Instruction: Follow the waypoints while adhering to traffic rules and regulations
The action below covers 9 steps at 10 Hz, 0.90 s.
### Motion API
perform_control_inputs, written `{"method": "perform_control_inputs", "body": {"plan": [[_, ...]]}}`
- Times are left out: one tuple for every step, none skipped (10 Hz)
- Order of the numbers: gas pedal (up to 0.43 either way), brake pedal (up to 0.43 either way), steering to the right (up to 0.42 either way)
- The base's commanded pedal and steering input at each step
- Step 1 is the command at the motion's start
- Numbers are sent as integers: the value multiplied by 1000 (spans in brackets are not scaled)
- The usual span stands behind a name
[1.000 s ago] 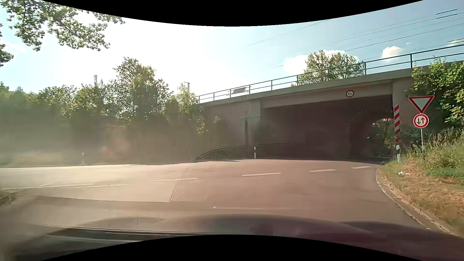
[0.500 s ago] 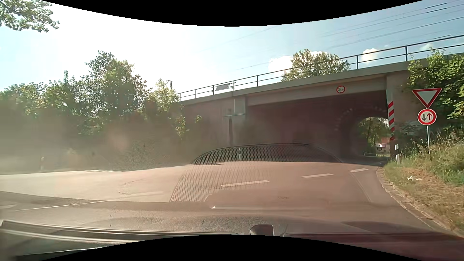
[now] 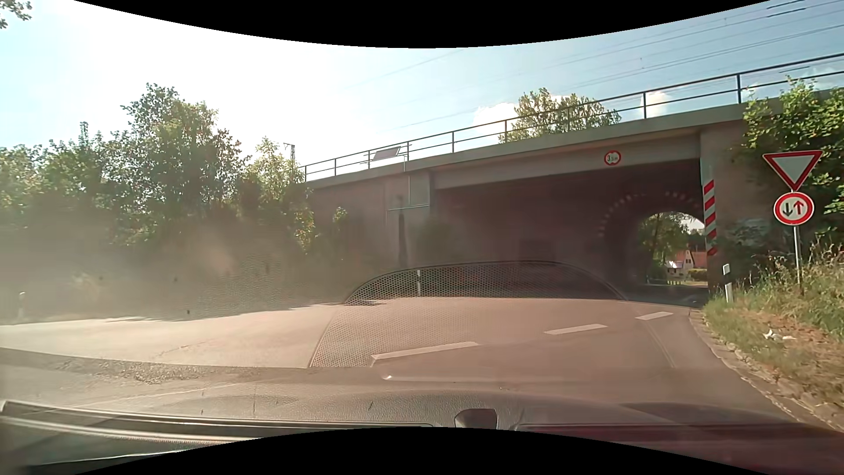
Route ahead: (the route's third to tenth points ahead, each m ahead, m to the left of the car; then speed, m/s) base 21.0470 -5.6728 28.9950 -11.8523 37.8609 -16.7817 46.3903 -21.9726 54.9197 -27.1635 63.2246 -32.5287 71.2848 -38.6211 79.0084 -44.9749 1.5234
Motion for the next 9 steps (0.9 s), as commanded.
{"method": "perform_control_inputs", "body": {"plan": [[0,244,144],[0,244,142],[0,250,141],[0,232,139],[0,226,138],[0,207,137],[0,177,136],[0,177,136],[0,171,136]]}}
